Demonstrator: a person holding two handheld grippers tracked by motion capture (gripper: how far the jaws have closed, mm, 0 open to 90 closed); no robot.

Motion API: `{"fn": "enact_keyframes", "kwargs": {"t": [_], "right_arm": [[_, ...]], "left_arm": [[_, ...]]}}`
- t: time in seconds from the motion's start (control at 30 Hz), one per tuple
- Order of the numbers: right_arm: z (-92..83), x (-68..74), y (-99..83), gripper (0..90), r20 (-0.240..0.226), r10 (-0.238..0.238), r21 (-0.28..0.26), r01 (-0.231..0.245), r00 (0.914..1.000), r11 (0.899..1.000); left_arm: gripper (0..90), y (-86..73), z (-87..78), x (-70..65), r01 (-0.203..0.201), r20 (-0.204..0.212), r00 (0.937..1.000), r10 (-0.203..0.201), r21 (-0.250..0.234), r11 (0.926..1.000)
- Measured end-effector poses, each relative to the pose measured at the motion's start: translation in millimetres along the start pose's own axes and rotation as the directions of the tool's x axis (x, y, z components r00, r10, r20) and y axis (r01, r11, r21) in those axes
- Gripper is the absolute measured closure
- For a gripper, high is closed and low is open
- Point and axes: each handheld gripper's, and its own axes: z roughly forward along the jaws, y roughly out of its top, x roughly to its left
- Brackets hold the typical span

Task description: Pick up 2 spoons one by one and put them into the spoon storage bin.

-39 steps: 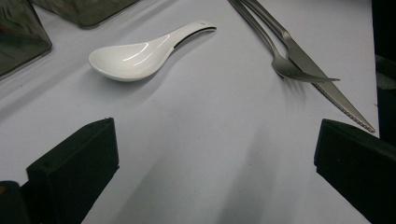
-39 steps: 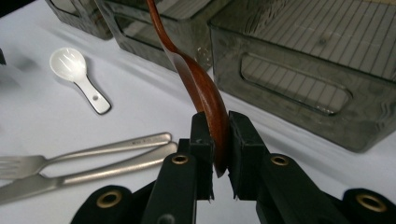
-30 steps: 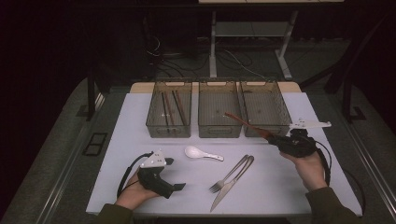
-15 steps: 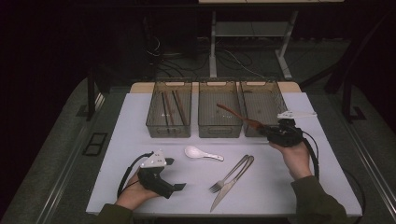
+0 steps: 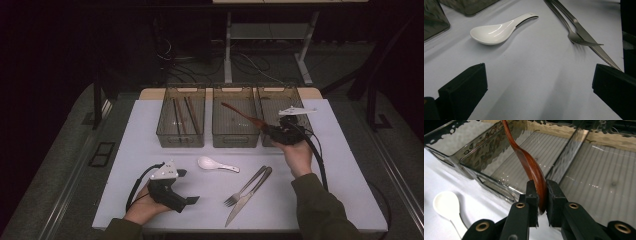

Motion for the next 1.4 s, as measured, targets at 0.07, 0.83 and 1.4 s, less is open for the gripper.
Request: {"fn": "enact_keyframes", "kwargs": {"t": [0.07, 0.83, 1.4], "right_arm": [[7.4, 5.4, 4.5, 81.0, 0.01, -0.015, 0.02, 0.015, 0.9998, 1.0], [27.4, 15.3, 16.9, 52.1, -0.015, -0.03, 0.03, 0.03, 0.9995, 0.999], [-4.9, 10.2, -2.5, 34.7, -0.15, -0.093, 0.005, 0.095, 0.9842, 0.995]], "left_arm": [[0.0, 0.1, -0.2, -0.3, 0.001, 0.002, 1.0, -0.001, -0.002, 1.0], [0.0, 0.7, 0.7, -1.7, -0.002, 0.009, 1.0, 0.002, -0.007, 1.0], [0.0, 0.5, -0.2, 0.1, -0.004, 0.008, 1.0, 0.004, 0.0, 1.0]]}}
